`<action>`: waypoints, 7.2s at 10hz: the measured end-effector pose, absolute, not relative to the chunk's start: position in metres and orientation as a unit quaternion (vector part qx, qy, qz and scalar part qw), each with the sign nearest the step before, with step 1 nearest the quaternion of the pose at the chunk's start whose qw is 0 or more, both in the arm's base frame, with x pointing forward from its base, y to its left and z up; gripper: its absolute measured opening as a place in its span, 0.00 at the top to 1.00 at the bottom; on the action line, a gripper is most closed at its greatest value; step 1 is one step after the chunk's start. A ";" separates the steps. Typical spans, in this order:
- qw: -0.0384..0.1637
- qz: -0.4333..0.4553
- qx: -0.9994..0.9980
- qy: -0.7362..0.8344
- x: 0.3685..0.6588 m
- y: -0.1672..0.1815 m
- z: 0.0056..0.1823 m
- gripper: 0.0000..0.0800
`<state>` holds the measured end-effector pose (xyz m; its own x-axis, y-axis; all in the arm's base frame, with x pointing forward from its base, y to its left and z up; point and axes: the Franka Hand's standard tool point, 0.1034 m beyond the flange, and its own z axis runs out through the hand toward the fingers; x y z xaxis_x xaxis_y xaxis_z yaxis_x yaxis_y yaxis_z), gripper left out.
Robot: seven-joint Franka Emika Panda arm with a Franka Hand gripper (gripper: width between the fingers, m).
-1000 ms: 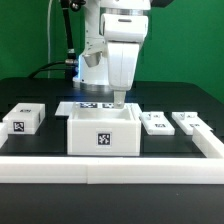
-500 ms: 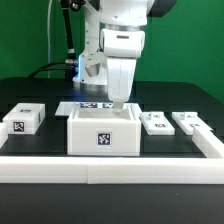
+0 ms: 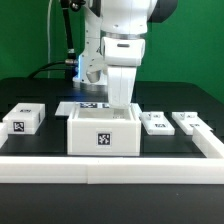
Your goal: Assemble cabinet
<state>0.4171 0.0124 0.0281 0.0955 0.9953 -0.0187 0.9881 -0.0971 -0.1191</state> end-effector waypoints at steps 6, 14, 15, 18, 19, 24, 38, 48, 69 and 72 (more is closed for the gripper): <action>0.040 0.049 -0.742 -0.668 0.416 0.010 0.025 0.60; 0.037 0.046 -0.742 -0.667 0.418 0.010 0.026 0.94; 0.037 0.046 -0.742 -0.667 0.418 0.010 0.026 0.94; 0.043 0.057 -0.740 -0.669 0.435 0.010 0.031 0.94; 0.041 0.054 -0.736 -0.673 0.449 0.013 0.033 0.94; 0.039 0.037 -0.725 -0.687 0.477 0.041 0.030 0.94; 0.037 0.007 -0.718 -0.695 0.517 0.122 0.026 0.94; 0.037 0.009 -0.729 -0.684 0.517 0.121 0.025 0.24; 0.035 -0.002 -0.750 -0.660 0.433 0.160 0.047 0.00; 0.047 0.005 -0.739 -0.673 0.425 0.169 0.026 0.00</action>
Offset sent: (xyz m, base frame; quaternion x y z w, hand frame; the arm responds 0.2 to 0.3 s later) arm 0.0001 0.0027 -0.0056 -0.0067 0.0160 0.0341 0.9993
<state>0.4253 0.1687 0.0264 0.0953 0.9938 0.0569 0.9929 -0.0909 -0.0764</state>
